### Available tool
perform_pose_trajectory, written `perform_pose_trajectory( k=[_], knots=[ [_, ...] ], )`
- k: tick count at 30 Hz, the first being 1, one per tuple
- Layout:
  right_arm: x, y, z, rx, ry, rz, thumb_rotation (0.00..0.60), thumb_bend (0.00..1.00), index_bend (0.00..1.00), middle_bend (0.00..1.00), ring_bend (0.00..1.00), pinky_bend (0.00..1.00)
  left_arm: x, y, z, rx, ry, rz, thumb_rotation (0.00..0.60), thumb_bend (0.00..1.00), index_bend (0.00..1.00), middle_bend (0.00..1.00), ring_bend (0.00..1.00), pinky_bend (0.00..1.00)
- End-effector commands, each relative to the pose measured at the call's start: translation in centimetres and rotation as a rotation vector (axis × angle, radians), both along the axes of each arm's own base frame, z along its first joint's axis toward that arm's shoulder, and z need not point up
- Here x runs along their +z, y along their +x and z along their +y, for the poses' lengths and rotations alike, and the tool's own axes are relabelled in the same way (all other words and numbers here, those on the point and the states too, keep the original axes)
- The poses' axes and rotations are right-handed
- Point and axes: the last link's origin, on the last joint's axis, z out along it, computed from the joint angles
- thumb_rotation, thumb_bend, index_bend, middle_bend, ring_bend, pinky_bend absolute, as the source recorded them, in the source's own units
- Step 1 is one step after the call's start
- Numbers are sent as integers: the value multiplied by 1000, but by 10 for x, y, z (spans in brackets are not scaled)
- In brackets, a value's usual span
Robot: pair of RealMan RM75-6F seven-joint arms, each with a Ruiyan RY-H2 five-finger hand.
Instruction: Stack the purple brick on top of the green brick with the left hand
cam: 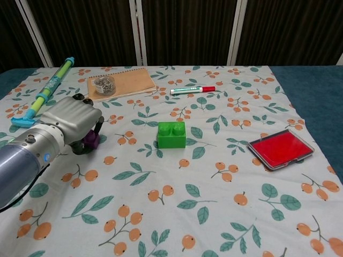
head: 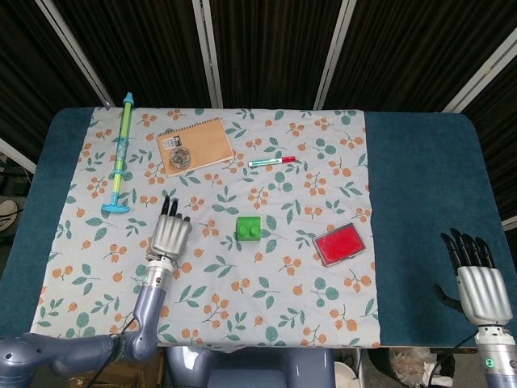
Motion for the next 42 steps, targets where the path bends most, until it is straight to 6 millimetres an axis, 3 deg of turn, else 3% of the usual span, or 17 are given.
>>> perform_pose_trajectory(
  k=[1, 7, 16, 20, 30, 34, 42],
  knots=[
    [0, 0, 0, 2, 0, 1, 600, 250, 65, 12, 1, 0, -2, -1, -1, 5, -5, 11, 600, 446, 476, 483, 105, 18],
    [0, -1, 0, -4, 0, -2, 600, 250, 65, 12, 1, 0, -2, 2, 0, -3, 10, 3, 600, 489, 514, 513, 105, 18],
    [-1, 1, 1, 3, 4, -2, 600, 250, 65, 12, 1, 0, 25, 27, 3, 47, 17, -141, 600, 495, 532, 526, 126, 18],
    [-2, 1, 0, 1, 7, 1, 600, 250, 65, 12, 1, 0, 46, 49, 7, 80, 26, -172, 600, 496, 536, 530, 131, 18],
    [-5, 3, -2, 2, 16, 6, 600, 249, 65, 12, 1, 0, 81, 137, 6, 44, 62, -172, 600, 492, 538, 531, 131, 18],
    [-4, 1, -2, -1, 16, 0, 600, 250, 65, 12, 1, 0, 80, 157, 1, 29, 64, -176, 600, 484, 539, 531, 130, 18],
    [-4, 1, -3, 0, 21, -9, 600, 250, 65, 12, 1, 0, 64, 169, 0, 22, 56, -127, 600, 484, 545, 531, 131, 18]
  ],
)
